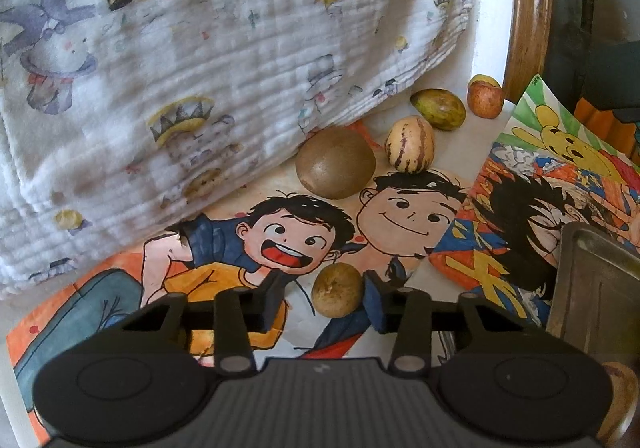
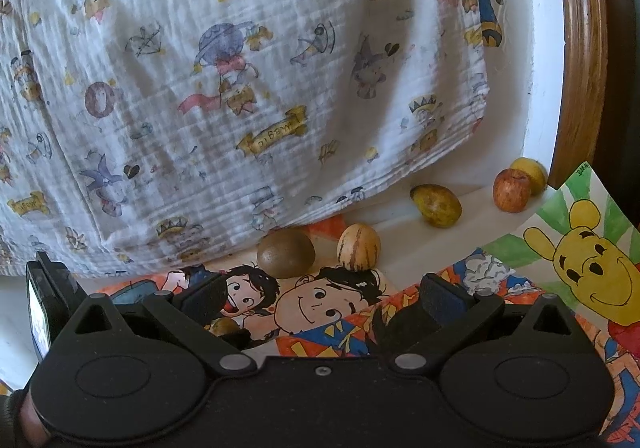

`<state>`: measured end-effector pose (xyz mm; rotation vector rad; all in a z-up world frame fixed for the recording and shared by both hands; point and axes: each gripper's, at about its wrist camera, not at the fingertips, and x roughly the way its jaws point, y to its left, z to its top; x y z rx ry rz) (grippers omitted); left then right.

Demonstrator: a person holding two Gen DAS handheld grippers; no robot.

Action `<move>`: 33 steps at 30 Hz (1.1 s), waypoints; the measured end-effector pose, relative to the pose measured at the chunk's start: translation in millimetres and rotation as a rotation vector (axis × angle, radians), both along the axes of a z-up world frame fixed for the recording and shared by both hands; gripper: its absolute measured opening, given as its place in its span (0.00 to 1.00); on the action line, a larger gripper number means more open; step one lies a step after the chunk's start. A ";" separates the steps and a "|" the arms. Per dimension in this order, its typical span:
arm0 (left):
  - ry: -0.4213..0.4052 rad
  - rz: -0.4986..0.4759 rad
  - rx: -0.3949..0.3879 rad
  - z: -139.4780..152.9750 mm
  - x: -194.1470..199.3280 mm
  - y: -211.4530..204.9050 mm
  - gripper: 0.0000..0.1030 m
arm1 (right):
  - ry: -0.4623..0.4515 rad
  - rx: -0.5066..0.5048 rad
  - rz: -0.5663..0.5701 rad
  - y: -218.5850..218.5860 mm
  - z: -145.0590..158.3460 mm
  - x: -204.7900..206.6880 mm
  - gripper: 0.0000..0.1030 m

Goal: Organize fruits
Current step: 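Grasp the small brown fruit with the left tool while the right tool approaches the brown kiwi, then grasp the brown kiwi with the right tool while the left tool holds the small fruit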

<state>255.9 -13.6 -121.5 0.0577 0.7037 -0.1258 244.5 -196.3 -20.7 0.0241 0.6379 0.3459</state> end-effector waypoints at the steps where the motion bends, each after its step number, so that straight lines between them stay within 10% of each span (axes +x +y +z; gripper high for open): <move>1: -0.002 -0.003 0.002 0.1 -0.4 -0.5 0.39 | 0.001 0.000 0.000 0.3 -0.2 0.0 1.00; 33: -0.041 0.107 -0.078 24.5 -42.6 68.6 0.29 | 0.070 -0.179 0.204 103.8 -59.9 107.1 0.99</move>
